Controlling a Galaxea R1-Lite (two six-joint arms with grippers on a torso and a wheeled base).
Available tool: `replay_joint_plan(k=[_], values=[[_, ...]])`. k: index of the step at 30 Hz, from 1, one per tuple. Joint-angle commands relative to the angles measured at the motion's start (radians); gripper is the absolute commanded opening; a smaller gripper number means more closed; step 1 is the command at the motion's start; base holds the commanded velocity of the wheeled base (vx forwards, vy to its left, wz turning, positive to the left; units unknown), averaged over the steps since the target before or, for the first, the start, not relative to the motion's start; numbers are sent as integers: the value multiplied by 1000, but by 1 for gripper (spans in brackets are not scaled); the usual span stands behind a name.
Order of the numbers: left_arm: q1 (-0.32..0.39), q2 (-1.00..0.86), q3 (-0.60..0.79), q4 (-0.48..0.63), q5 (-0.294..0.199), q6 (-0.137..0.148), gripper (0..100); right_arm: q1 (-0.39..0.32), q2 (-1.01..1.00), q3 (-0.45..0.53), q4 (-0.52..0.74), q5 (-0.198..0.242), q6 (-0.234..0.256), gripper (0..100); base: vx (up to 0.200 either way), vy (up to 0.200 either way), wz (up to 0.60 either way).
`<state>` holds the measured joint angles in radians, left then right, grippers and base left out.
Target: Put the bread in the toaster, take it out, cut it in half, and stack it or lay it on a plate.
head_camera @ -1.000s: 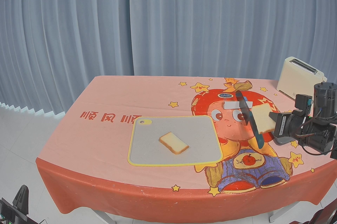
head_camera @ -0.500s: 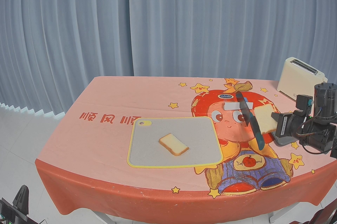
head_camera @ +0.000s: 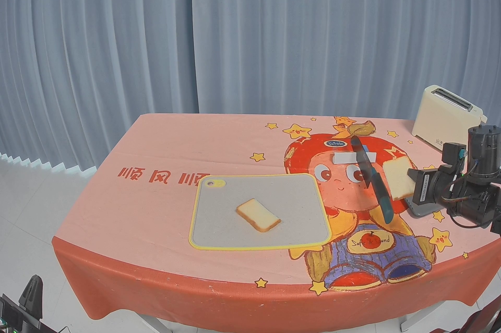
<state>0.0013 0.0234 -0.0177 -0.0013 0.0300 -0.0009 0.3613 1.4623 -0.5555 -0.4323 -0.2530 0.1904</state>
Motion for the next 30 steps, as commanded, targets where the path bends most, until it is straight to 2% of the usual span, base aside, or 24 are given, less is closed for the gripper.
replay_joint_plan(k=[1, 16, 23, 30], values=[[0, 0, 18, 0, 1, 1, 0, 2, 15, 2, 0, 0, 0, 0, 0, 0, 0], [0, 0, 18, 0, 1, -5, 0, -7, 21, 0, 0, 0, -2, 0, 0, -200, 0], [0, 0, 18, 0, -1, -5, 0, -25, 44, -1, -2, 1, 0, 0, 0, 0, 0], [0, 0, 18, 0, -1, -5, 0, -62, 67, 11, 0, 80, -14, 0, 0, 0, 0]])
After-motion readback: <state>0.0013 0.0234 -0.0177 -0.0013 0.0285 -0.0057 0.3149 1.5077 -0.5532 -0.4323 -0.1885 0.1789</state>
